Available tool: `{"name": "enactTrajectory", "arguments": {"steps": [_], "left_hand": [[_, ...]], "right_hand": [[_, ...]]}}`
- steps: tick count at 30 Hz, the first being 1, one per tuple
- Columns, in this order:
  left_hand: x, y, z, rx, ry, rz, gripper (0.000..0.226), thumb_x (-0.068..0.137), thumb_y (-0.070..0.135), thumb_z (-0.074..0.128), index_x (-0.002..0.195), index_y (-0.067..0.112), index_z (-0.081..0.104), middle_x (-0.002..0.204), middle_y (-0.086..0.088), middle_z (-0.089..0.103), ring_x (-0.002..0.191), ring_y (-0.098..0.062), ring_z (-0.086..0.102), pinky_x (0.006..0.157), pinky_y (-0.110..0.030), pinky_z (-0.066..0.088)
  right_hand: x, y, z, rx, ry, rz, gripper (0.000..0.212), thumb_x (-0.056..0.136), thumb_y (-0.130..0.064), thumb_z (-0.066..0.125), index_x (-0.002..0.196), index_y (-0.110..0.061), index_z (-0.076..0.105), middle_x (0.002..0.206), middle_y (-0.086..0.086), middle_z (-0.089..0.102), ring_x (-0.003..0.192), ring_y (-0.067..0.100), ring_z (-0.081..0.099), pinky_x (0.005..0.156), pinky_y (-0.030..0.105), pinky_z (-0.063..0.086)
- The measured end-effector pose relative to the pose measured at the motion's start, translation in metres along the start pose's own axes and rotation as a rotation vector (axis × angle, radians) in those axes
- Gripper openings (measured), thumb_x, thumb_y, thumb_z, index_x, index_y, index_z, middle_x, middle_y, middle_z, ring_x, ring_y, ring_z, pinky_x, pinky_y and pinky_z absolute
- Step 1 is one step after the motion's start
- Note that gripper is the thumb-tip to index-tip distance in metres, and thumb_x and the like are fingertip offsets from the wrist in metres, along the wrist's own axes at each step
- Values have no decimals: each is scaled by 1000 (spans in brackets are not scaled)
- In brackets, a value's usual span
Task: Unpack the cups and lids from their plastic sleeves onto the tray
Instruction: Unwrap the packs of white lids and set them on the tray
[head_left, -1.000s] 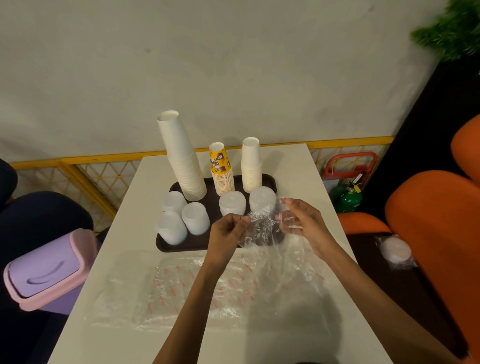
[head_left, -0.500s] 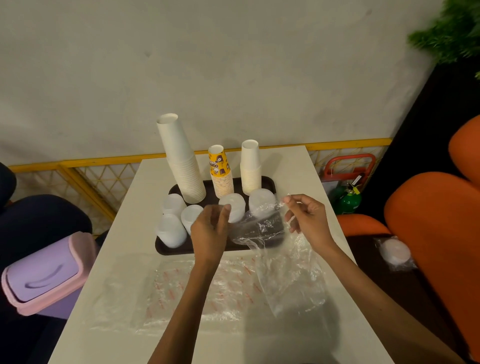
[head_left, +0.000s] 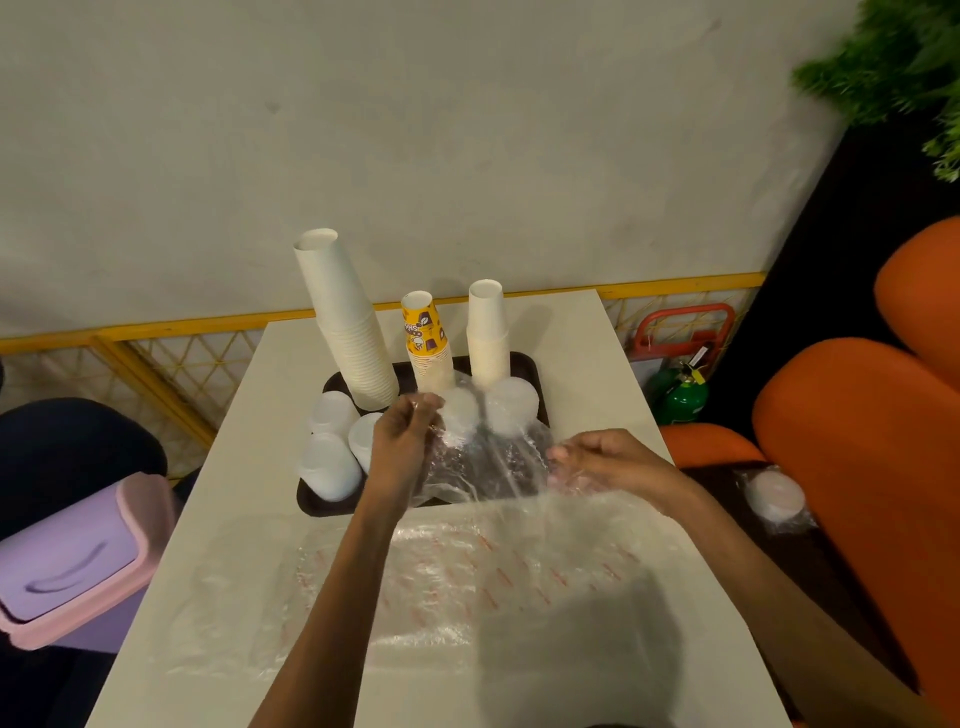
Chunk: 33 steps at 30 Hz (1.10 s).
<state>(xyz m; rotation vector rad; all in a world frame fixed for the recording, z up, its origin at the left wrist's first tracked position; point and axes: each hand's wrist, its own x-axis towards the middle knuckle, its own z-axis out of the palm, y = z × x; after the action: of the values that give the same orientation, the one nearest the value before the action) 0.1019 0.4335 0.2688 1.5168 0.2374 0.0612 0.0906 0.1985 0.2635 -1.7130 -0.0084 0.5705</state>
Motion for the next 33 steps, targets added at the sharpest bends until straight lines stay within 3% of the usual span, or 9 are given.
{"name": "enactTrajectory", "arguments": {"steps": [4, 11, 14, 16, 19, 25, 27, 31, 33], "left_hand": [[2, -8, -10, 27, 96, 9, 18, 99, 20, 45, 91, 11, 59, 73, -2, 57, 61, -10, 49, 53, -16, 44], [8, -25, -20, 126, 221, 52, 22, 100, 20, 46, 84, 7, 53, 58, -4, 40, 44, -5, 35, 42, -16, 33], [9, -31, -15, 88, 251, 15, 23, 100, 22, 46, 83, 8, 53, 59, -3, 41, 49, -10, 34, 42, -15, 34], [9, -34, -9, 34, 295, -23, 22, 101, 21, 45, 85, 9, 53, 59, -3, 40, 51, -11, 34, 41, -14, 33], [10, -39, 0, 9, 352, -61, 21, 101, 21, 43, 88, 8, 53, 59, -5, 42, 47, -11, 36, 37, -14, 33], [8, -73, -9, 186, 346, -63, 31, 101, 31, 42, 80, 12, 56, 57, -5, 51, 49, -16, 50, 48, -26, 41], [3, -89, -13, 316, 342, -16, 33, 100, 27, 44, 76, 8, 55, 64, -8, 55, 62, -31, 54, 60, -35, 42], [-13, -101, -22, 501, 357, 132, 27, 100, 16, 43, 81, 0, 50, 66, -4, 52, 58, -16, 47, 59, -33, 39], [-16, -107, -30, 589, 366, 153, 23, 100, 16, 42, 88, -2, 51, 69, -8, 54, 58, -21, 48, 57, -36, 40]], "right_hand": [[-1, 14, -8, 96, 62, -18, 27, 83, -32, 63, 101, -12, 69, 90, 4, 75, 81, 16, 71, 74, 27, 56], [0, 9, -18, 293, 251, -83, 12, 91, -18, 58, 88, -11, 67, 80, 5, 73, 61, 9, 68, 54, 17, 52], [0, 4, -23, 589, 288, -69, 19, 89, -28, 54, 93, -12, 63, 78, 2, 73, 65, 8, 69, 55, 18, 54], [0, 8, -21, 683, 216, -27, 43, 82, -48, 46, 104, -14, 61, 95, 6, 73, 81, 13, 71, 68, 25, 58], [0, 24, -7, 493, 82, 101, 66, 77, -63, 35, 115, -15, 61, 109, 10, 70, 100, 23, 67, 83, 36, 55], [4, 41, 10, 357, 309, 93, 18, 90, -28, 60, 97, -12, 66, 95, 8, 72, 74, 14, 69, 61, 22, 53], [4, 48, 12, 331, 332, 84, 16, 90, -25, 61, 96, -11, 66, 90, 7, 73, 74, 14, 68, 60, 21, 52], [7, 59, 19, 284, 341, 119, 13, 89, -22, 63, 93, -10, 66, 83, 6, 72, 71, 16, 68, 61, 23, 53], [8, 64, 21, 274, 338, 142, 11, 89, -20, 63, 91, -10, 66, 82, 6, 72, 70, 15, 68, 58, 21, 53]]}}
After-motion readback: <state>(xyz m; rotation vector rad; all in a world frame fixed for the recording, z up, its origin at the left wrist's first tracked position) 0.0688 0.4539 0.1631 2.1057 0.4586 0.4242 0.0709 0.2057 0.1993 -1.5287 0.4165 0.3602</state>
